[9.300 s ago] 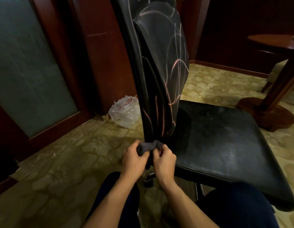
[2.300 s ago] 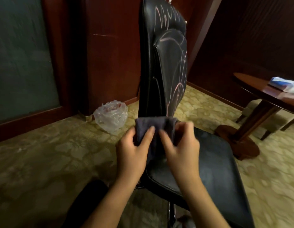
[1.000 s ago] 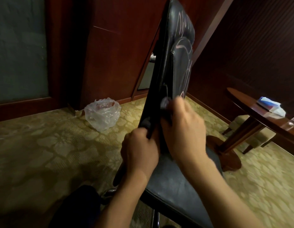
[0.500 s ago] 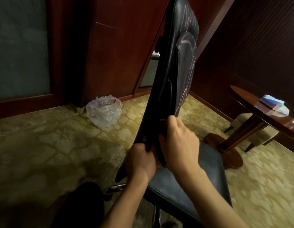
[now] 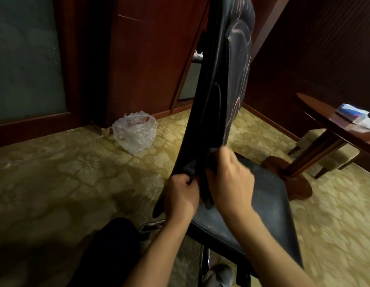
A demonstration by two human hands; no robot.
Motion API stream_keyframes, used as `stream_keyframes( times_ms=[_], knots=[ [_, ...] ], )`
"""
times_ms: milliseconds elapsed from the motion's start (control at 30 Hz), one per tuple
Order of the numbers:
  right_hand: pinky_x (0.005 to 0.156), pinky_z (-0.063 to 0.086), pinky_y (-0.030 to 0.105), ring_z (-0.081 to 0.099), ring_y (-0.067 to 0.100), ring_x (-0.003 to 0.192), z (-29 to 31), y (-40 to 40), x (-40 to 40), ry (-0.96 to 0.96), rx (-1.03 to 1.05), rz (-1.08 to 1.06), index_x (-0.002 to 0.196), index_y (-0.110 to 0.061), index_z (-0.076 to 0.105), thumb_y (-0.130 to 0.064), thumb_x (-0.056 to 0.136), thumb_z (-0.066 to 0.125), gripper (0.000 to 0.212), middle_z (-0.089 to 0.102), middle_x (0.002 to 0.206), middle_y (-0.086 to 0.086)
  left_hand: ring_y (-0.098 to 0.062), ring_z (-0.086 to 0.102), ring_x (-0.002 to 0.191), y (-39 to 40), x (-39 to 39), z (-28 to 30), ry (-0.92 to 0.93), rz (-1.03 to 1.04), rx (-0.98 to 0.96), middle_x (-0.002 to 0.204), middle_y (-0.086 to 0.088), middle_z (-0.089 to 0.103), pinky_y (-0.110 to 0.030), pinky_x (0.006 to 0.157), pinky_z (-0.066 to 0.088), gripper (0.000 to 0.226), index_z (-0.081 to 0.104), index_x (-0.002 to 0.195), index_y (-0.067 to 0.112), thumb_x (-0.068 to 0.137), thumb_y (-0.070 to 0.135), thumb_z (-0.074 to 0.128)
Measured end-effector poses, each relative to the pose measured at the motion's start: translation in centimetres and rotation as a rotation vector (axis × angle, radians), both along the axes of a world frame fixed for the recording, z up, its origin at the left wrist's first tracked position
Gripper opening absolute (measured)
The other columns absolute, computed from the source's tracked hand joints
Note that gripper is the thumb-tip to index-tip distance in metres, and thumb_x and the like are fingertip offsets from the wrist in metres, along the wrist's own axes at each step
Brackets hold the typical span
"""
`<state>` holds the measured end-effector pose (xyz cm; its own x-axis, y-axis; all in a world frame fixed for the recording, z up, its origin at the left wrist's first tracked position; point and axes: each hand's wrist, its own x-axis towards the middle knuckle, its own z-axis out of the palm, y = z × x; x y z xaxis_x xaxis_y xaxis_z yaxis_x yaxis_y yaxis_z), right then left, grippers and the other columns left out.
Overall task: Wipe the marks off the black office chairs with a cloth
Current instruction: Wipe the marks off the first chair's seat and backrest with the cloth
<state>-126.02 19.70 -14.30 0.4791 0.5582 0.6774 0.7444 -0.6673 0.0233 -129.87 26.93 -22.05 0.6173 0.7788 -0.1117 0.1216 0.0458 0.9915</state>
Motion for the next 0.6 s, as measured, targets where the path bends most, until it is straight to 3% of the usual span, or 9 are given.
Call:
stream_keyframes(
  times_ms=[133,200,267,300,333,400,467,533,600],
  knots=[
    [0.043,0.021,0.025,0.057,0.027,0.048,-5.2,-1.3,-0.5,0.094,-0.044,-0.068,0.078,-0.013,0.049,-0.019,0.075,0.081,0.033,0.058,0.073,0.002,-0.041,0.062,0.061,-1.2,-0.9,-4.7,0.07,-0.066,-0.01,0.056,-0.019,0.058,-0.051,0.057,0.05,0.047,0.049,0.053,0.012,0.088,0.041,0.062],
    [0.045,0.02,0.024,0.056,0.027,0.048,-5.5,-1.4,-0.8,0.111,-0.017,-0.052,0.079,-0.017,0.044,-0.018,0.071,0.086,0.042,0.058,0.073,0.001,-0.042,0.055,0.055,-1.2,-1.4,-5.6,0.044,-0.055,0.011,0.056,-0.021,0.057,-0.052,0.056,0.049,0.057,0.046,0.053,0.008,0.087,0.051,0.061],
    [0.044,0.021,0.024,0.056,0.029,0.049,-4.3,-1.3,-1.1,0.082,0.056,-0.009,0.081,-0.019,0.039,-0.019,0.072,0.085,0.046,0.058,0.072,0.003,-0.036,0.032,0.052,-0.8,-1.8,-4.8,-0.034,-0.015,0.009,0.056,-0.024,0.055,-0.052,0.054,0.046,0.065,0.047,0.053,0.009,0.076,0.07,0.053],
    [0.041,0.025,0.025,0.056,0.032,0.049,-3.2,-1.1,-1.4,0.063,0.102,0.018,0.08,-0.018,0.039,-0.019,0.075,0.082,0.043,0.057,0.071,0.005,-0.025,0.041,0.048,-0.6,-2.0,-3.8,-0.075,-0.003,-0.006,0.057,-0.025,0.055,-0.051,0.052,0.045,0.069,0.049,0.055,0.008,0.071,0.074,0.049],
    [0.038,0.03,0.028,0.055,0.034,0.05,-2.0,-0.9,-1.7,0.046,0.15,0.046,0.08,-0.015,0.042,-0.021,0.078,0.079,0.037,0.057,0.071,0.006,-0.013,0.042,0.053,-0.4,-2.2,-2.7,-0.123,-0.001,-0.004,0.057,-0.025,0.055,-0.048,0.05,0.041,0.072,0.051,0.056,0.004,0.07,0.075,0.047],
    [0.039,0.041,0.037,0.056,0.035,0.053,0.0,-0.4,-2.0,0.028,0.235,0.07,0.08,-0.009,0.049,-0.023,0.082,0.073,0.027,0.058,0.073,0.008,-0.014,0.04,0.05,-0.2,-2.3,-0.4,-0.218,-0.013,0.008,0.054,-0.021,0.055,-0.043,0.046,0.034,0.069,0.054,0.057,0.0,0.077,0.067,0.051],
    [0.042,0.044,0.042,0.057,0.037,0.056,0.5,-0.4,-1.7,0.062,0.282,0.05,0.082,-0.007,0.051,-0.022,0.084,0.073,0.026,0.059,0.075,0.009,-0.013,0.038,0.048,-0.1,-1.8,0.8,-0.238,-0.021,0.028,0.046,-0.01,0.05,-0.039,0.045,0.03,0.057,0.049,0.051,0.008,0.088,0.05,0.061],
    [0.042,0.045,0.042,0.058,0.04,0.057,-0.9,-0.8,-0.9,0.118,0.263,0.019,0.082,-0.008,0.048,-0.019,0.083,0.074,0.028,0.06,0.075,0.011,-0.016,0.039,0.046,-0.5,-0.7,-0.2,-0.121,-0.006,0.069,0.043,-0.001,0.046,-0.034,0.047,0.029,0.055,0.045,0.049,0.011,0.092,0.042,0.062],
    [0.042,0.043,0.038,0.059,0.04,0.056,-3.6,-1.6,-0.1,0.171,0.206,0.003,0.081,-0.011,0.043,-0.018,0.083,0.074,0.032,0.059,0.073,0.011,-0.027,0.057,0.054,-1.3,0.1,-3.0,0.013,-0.019,0.061,0.052,-0.01,0.057,-0.035,0.052,0.032,0.057,0.048,0.052,0.01,0.096,0.046,0.056]
  ],
)
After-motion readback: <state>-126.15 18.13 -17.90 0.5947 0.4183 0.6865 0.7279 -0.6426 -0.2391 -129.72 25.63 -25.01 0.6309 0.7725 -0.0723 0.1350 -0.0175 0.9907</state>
